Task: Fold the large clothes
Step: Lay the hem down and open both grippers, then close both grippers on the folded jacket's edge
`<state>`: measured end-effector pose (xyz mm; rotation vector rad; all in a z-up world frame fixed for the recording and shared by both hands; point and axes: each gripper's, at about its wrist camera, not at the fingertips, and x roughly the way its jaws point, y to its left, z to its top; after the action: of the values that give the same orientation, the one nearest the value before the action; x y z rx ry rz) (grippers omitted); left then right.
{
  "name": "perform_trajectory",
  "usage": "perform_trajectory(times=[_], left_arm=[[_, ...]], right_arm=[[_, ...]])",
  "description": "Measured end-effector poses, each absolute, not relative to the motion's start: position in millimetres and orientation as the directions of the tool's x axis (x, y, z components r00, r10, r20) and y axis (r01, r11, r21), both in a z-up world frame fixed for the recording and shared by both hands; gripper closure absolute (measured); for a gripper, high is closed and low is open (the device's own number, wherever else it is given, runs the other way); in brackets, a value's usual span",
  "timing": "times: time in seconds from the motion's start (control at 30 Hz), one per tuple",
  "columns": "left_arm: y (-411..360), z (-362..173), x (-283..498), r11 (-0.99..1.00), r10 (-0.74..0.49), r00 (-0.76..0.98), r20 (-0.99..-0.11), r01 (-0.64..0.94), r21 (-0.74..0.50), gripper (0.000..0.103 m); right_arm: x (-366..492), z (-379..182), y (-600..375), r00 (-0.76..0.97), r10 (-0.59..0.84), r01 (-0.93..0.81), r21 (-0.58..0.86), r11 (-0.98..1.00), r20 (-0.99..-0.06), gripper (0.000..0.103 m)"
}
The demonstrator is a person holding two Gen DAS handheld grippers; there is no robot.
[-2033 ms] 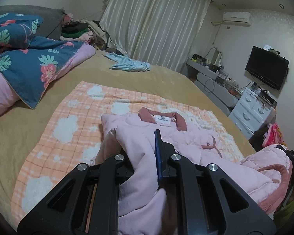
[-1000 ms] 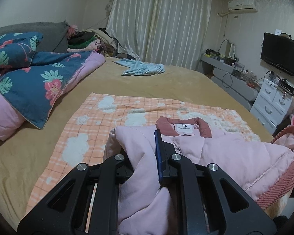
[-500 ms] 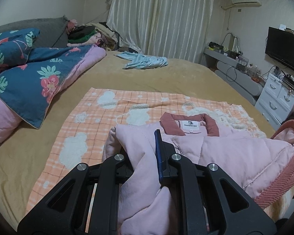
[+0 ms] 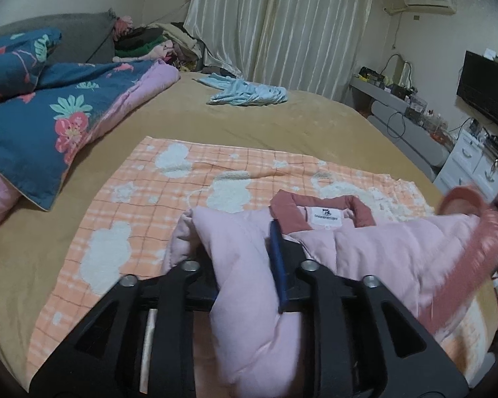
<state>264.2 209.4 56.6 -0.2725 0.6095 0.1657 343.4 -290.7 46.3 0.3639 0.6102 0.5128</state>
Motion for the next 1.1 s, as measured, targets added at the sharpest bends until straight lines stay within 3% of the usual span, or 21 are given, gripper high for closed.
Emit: perform_trajectory(times=[0.03,0.07,0.13,0.43,0.57,0.67,0.8,0.93,1.03,1.1], left_arm=[[209,59,265,0.949,0.062,0.813,-0.579,-0.227,-0.217,0.068],[210,63,266,0.946,0.039,0.823,-0.567,-0.212,-0.244,0.05],[210,72,266,0.939,-0.005,0.842,-0.54,-0.182,-0.293,0.027],[205,79,247,0.936,0.0,0.876,-0.482,-0.169,-0.308,0.022],[212,84,232,0.918,-0.092,0.913,-0.398,-0.077,-0.39,0.009],[213,104,221,0.936,-0.009,0.927,-0.375,-0.124,-0.33,0.009],[218,97,221,0.959,0.149,0.884,-0.443,-0.238,-0.153,0.009],[241,39,222,0.943,0.124,0.836,-0.535,-0.267,-0.199,0.009],[251,-15,221,0.922,0.015,0.803,-0.596,-0.243,-0.303,0.009],[250,-37,224,0.909,-0.023,0.783,-0.622,-0.242,-0.339,0.009]], right_arm=[[346,38,-284,0.691,0.55,-0.349,0.45,0.822,-0.468,0.013],[348,32,-279,0.687,0.534,-0.342,0.43,0.836,-0.493,0.013],[352,20,-270,0.679,0.496,-0.329,0.379,0.865,-0.541,0.013],[356,-15,-268,0.697,0.336,-0.285,0.186,0.94,-0.633,0.011],[363,-32,-276,0.685,0.315,-0.276,0.166,0.947,-0.657,0.011],[368,-41,-277,0.68,0.307,-0.272,0.159,0.949,-0.666,0.011],[371,-46,-274,0.673,0.293,-0.275,0.138,0.951,-0.679,0.011],[373,-54,-274,0.662,0.291,-0.275,0.138,0.952,-0.69,0.011],[372,-58,-275,0.659,0.299,-0.28,0.143,0.949,-0.69,0.011],[372,-60,-272,0.655,0.314,-0.299,0.146,0.943,-0.687,0.03]])
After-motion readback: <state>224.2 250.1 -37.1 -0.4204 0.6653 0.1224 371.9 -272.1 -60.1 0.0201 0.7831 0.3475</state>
